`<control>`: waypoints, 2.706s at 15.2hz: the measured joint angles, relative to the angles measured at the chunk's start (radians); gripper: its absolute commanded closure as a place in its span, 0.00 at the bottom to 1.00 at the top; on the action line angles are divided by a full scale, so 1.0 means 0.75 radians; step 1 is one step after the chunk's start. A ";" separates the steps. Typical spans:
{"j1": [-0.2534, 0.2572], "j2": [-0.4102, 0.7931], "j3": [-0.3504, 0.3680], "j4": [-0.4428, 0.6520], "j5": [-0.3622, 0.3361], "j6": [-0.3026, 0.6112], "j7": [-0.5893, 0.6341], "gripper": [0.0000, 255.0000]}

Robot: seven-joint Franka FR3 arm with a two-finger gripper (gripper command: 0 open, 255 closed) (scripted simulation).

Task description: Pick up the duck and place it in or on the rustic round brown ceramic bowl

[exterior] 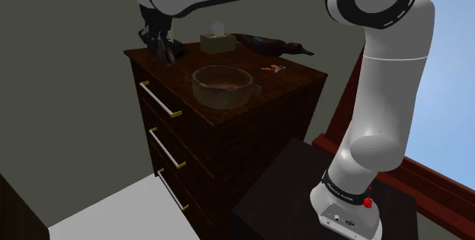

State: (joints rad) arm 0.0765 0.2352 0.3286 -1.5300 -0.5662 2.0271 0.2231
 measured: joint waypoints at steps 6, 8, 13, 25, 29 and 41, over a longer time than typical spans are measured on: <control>0.009 0.005 0.006 0.109 0.018 -0.095 -0.047 1.00; 0.012 0.012 0.008 0.155 0.022 -0.131 -0.064 1.00; 0.027 0.035 0.012 0.273 0.026 -0.221 -0.101 1.00; 0.074 0.104 0.019 0.563 0.015 -0.434 -0.180 1.00; 0.032 -0.128 0.035 0.277 0.085 -0.378 -0.147 1.00; 0.060 -0.739 0.034 -0.293 0.286 -0.396 -0.117 1.00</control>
State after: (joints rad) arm 0.1216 -0.3191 0.3542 -1.7495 -0.3516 1.7300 0.1353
